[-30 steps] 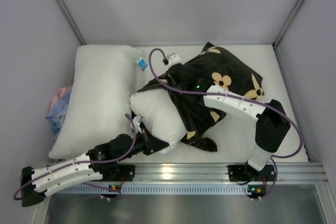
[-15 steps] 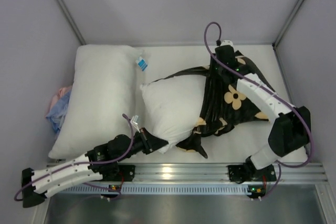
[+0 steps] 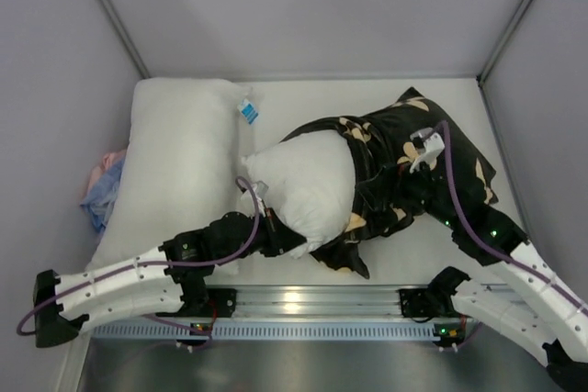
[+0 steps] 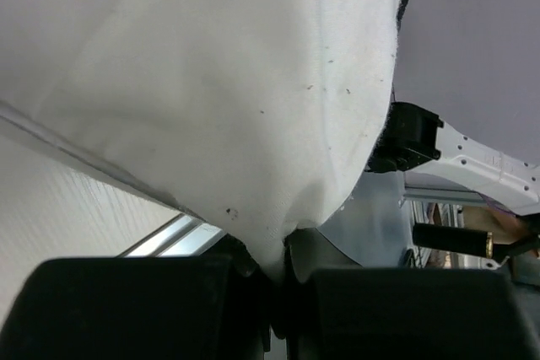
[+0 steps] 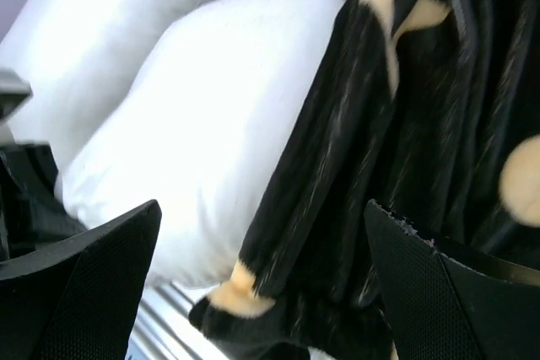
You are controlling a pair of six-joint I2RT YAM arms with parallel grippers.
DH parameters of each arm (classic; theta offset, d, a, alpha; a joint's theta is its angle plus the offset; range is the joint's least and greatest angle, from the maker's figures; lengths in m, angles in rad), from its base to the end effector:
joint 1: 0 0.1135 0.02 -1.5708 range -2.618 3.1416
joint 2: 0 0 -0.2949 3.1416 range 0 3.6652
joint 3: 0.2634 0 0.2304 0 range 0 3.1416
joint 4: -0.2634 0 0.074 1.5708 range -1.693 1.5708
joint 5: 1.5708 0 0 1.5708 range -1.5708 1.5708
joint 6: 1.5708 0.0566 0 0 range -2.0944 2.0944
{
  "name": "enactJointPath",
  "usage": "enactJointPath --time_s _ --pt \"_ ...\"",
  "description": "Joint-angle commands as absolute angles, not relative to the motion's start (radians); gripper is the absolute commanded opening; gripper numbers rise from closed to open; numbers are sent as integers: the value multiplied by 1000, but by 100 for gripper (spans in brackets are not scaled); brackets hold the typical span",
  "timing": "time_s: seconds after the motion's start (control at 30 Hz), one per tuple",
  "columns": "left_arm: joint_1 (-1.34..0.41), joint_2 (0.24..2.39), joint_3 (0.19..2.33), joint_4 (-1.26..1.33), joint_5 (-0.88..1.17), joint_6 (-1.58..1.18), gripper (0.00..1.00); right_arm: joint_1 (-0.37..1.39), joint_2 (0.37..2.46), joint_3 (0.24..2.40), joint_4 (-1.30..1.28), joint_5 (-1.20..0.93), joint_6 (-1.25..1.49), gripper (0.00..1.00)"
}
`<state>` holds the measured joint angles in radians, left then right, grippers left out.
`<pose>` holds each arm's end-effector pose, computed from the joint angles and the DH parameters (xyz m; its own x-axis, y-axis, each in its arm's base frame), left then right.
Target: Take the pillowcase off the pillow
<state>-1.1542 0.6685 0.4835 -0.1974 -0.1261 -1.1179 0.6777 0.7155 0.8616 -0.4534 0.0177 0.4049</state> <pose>0.0628 -0.1242 0.2658 -0.8394 -0.3076 -0.4482 0.2406 0.5292 -0.8137 0.1044 0.0828 0.3592 -0.4584 0.1367 -0.8782 -0.4713 0.8004 0.3706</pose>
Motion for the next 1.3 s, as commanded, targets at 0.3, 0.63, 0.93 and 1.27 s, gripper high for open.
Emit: enactJointPath --time_s 0.3,0.63,0.93,1.27 --pt "-1157 807 842 -204 -163 -933 0 689 650 601 -407 -169 520 62" --pt "-1157 685 1009 -383 -253 -868 0 689 803 586 -399 234 595 8" --pt "-1157 381 1046 -607 -374 -914 0 439 1049 566 -255 195 709 0" --pt "-1157 227 844 -680 -344 -1025 0 334 910 549 -227 1 519 24"
